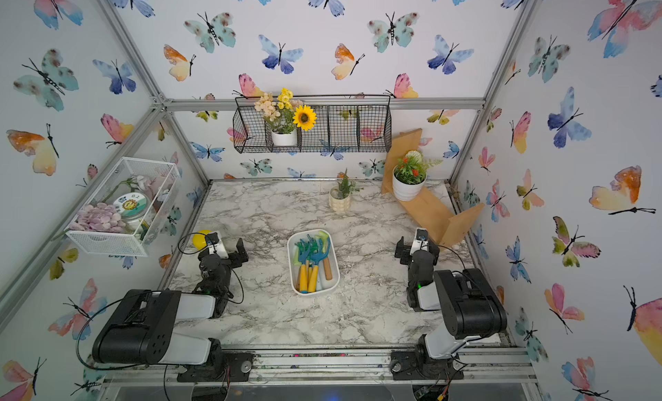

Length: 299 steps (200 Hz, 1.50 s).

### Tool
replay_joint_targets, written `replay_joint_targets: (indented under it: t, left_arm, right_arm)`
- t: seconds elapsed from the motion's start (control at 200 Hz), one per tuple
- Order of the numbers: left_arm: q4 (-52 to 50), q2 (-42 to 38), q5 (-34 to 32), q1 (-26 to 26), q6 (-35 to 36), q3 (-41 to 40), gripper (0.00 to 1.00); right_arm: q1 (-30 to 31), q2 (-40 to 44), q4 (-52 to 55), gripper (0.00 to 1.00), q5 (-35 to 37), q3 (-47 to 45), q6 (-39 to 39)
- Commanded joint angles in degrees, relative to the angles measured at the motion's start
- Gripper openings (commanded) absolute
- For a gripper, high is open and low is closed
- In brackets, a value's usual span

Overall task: Take the hand rake out of the storage box
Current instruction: Pick up the rake from the storage box.

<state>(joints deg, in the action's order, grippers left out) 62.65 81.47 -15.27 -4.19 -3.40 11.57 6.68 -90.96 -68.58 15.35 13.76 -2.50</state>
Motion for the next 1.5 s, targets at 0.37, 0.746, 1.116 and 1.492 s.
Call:
replay_joint_targets:
  t: [0.37,0.746,1.116,1.492]
  left_arm:
    - [0.1,-1.0,1.3,0.3,0.6,-0.3,0.99]
    - [-1.8,-1.2,7.2,1.4,1.7,0.4,0.97]
    - [-34.4,-12.8,-6.1,-7.7,2.8,12.9,0.99]
    - [-65.2,-13.2,-3.6,-15.3,-11.9,30.3,0.99]
  right_arm:
    - [-0.3,0.7,-0.5,0.98,-0.6,0.6,0.0]
    - [-0.7,0.4,0.8,0.98,-4.6,1.5,1.1]
    - [1.2,9.1,42.8,0.98,-11.3,20.6,-3.4]
    - [10.5,17.8,69.6,0.99,-10.2,27.2,-9.0]
